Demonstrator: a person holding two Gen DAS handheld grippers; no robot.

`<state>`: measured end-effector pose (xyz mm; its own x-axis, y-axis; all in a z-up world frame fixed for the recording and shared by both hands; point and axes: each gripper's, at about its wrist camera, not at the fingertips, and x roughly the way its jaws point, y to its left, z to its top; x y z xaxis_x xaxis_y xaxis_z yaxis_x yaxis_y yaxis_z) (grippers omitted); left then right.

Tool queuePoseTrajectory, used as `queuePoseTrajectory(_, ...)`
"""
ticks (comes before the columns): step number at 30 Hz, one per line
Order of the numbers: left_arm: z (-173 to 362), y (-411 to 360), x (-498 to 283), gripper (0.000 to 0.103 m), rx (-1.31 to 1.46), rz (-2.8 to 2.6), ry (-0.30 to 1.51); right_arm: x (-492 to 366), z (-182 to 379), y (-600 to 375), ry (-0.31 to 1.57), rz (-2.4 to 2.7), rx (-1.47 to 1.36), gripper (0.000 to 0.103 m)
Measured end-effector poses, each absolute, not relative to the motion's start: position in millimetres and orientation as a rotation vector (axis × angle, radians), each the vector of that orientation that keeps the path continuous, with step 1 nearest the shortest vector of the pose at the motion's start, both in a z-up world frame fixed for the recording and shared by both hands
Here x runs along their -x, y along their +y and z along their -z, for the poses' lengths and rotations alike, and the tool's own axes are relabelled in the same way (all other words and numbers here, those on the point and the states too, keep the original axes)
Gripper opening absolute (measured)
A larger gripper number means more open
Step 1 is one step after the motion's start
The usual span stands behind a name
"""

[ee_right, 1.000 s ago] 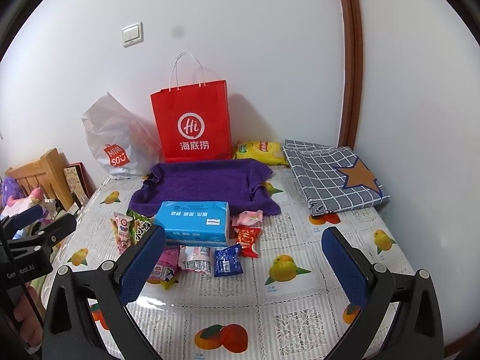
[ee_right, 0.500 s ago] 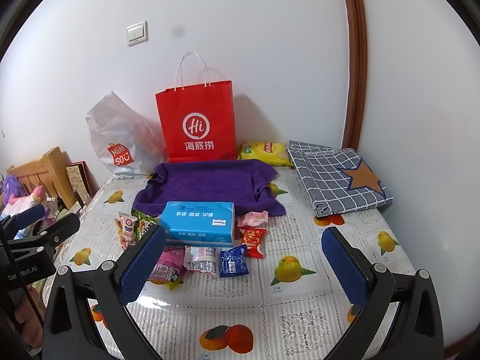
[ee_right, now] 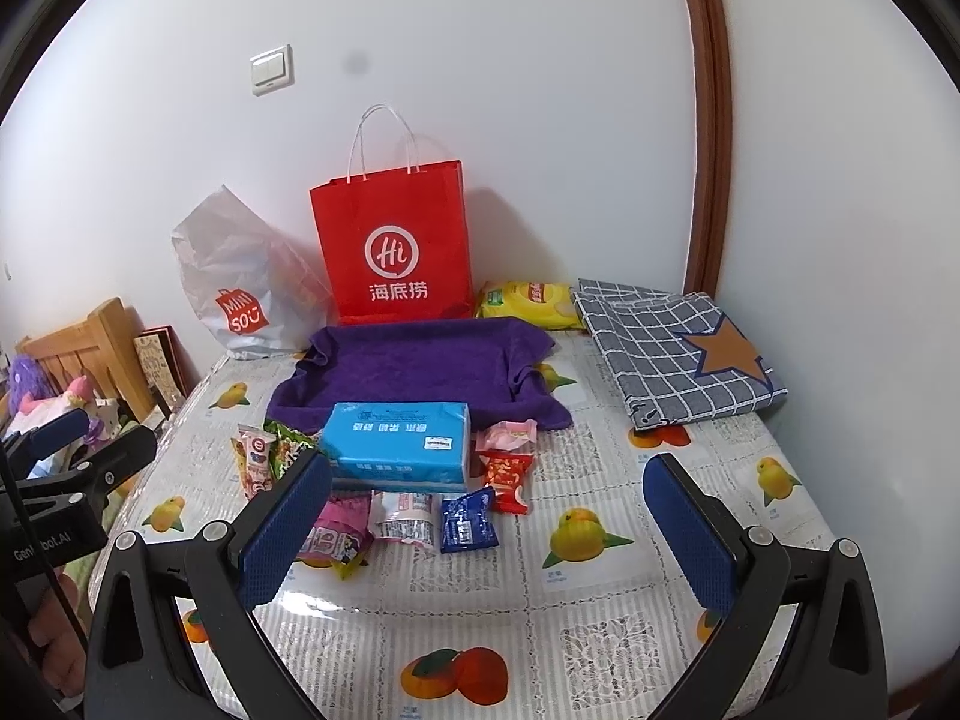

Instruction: Organize snacks

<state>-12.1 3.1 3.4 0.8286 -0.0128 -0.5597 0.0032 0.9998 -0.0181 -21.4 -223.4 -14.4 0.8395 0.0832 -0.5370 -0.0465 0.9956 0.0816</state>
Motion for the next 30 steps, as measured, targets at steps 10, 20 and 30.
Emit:
queuePoseTrajectory(10, -3.3, 0.8, 12.0, 0.103, 0.009, 0.01, 0.594, 22.5, 14.8, -226.3, 0.569, -0.067, -0.087, 0.103)
queuePoseTrajectory(20, -3.2, 0.3, 15.0, 0.103, 0.011, 0.015, 0.588, 24.0, 14.7, -224.9, 0.568, -0.07, -0.081, 0.103)
queuePoseTrajectory(30, -2.8, 1.0, 12.1, 0.103, 0.011, 0.009, 0.594, 22.9, 17.2, -219.4, 0.577, -0.079, -0.058, 0.103)
